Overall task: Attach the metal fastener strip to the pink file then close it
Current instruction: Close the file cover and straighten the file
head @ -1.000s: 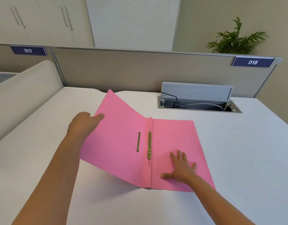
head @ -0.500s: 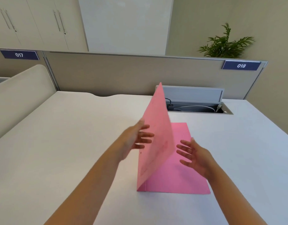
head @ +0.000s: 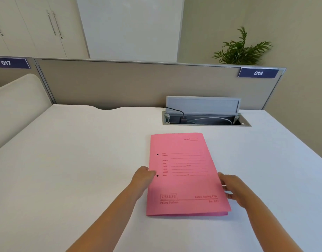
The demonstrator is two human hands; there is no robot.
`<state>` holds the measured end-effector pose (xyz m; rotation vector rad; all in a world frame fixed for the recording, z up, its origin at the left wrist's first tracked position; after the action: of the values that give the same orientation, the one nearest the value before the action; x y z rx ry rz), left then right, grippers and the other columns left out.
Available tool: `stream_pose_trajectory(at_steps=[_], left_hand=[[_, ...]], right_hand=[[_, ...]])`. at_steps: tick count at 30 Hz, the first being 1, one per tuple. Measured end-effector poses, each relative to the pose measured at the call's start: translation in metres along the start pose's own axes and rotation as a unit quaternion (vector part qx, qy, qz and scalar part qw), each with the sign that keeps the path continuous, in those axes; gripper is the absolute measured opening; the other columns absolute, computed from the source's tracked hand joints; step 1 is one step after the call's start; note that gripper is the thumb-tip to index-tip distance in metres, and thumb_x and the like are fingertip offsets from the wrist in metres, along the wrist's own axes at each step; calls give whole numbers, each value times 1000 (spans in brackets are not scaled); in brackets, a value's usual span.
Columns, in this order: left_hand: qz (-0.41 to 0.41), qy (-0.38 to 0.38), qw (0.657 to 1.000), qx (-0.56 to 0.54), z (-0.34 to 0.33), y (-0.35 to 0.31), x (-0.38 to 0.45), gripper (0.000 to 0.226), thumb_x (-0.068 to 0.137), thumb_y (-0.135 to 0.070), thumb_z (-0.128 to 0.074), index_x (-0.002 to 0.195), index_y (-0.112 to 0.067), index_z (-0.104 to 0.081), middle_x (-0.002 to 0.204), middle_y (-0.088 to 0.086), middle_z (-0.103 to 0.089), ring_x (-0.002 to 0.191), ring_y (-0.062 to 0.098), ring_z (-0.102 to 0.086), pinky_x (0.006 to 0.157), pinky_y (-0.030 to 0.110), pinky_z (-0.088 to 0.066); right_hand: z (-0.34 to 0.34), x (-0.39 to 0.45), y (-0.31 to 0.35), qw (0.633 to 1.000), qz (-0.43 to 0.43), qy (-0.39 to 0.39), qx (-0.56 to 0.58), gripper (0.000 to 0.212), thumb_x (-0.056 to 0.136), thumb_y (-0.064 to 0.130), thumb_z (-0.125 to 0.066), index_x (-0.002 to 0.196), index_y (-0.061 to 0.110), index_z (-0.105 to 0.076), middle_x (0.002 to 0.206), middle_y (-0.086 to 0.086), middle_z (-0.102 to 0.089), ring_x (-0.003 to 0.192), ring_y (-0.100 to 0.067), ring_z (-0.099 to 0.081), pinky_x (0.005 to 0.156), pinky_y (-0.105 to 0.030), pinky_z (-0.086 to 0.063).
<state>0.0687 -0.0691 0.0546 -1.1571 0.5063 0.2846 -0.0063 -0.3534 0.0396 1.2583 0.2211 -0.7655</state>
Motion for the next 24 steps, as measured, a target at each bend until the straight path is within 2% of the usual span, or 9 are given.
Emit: stream_pose_trajectory(at_steps=[1,4,6,9,11,13,16,20,24], left_hand=[[3,8,1000,-1,-3,0,-2,6,90,-14,-48,92,-16,-43,78,-9,-44,68,6,-43,57,23,-34],[2,29,999,-20,-11,2,2,43,89,-14,-49,131,-10,-41,111,2,-54,95,19,-51,78,28,-39],[13,30,999,-36,-13,3,3,50,89,-13,-48,137,-7,-37,129,8,-53,110,25,-52,87,33,-40],[23,27,995,-90,-9,4,6,28,89,-9,-45,116,-3,-50,105,9,-63,89,22,-59,69,29,-43],[27,15,991,-129,-5,4,5,11,90,-6,-43,99,-5,-49,84,5,-59,70,16,-53,57,26,-38],[34,11,987,-156,-2,5,5,6,91,-6,-42,93,-7,-48,76,4,-55,65,15,-49,56,27,-35],[46,9,982,-183,2,6,4,11,92,-7,-43,84,-6,-51,70,4,-54,61,16,-46,52,26,-35],[61,2,976,-211,10,6,3,19,93,-8,-44,75,-9,-53,71,7,-59,60,16,-51,53,26,-37],[52,-7,973,-223,21,5,8,10,92,-10,-46,95,-5,-54,80,8,-60,70,19,-55,60,30,-42]], right_hand=[[-3,2,-3,1000,1,-14,-23,36,96,28,-45,112,0,-61,102,-13,-65,87,-24,-57,70,-32,-44],[-8,9,-8,995,4,-42,-95,34,93,12,-42,109,-13,-58,90,-15,-56,81,-27,-50,70,-33,-39],[-11,11,-9,992,3,-48,-115,28,90,8,-41,95,-11,-61,85,-15,-53,79,-26,-50,69,-34,-38],[-14,13,-8,989,9,-59,-132,18,86,2,-40,79,4,-57,81,-16,-55,75,-27,-52,66,-33,-39],[-14,15,-9,987,13,-68,-142,23,81,-3,-38,79,1,-61,77,-15,-57,70,-27,-51,63,-31,-37],[-14,17,-12,987,10,-72,-142,31,77,-6,-36,84,-10,-67,75,-15,-59,68,-27,-50,62,-31,-38],[-14,19,-13,989,9,-78,-124,36,74,-9,-35,92,-15,-66,77,-17,-61,70,-28,-53,64,-33,-42],[-16,21,-12,992,10,-77,-97,28,75,-11,-36,79,-7,-64,78,-16,-59,70,-25,-49,64,-32,-39],[-21,22,0,994,27,-64,-86,26,78,-11,-40,77,0,-64,79,-15,-65,69,-26,-55,59,-29,-44]])
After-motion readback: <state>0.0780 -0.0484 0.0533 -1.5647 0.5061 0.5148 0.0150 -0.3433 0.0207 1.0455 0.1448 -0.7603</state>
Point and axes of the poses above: each hand's wrist, its own x-axis towards the middle knuckle, its own z-axis out of the back of the hand, y = z × x, the point moved 4 cm from there along x, towards the middle knuckle
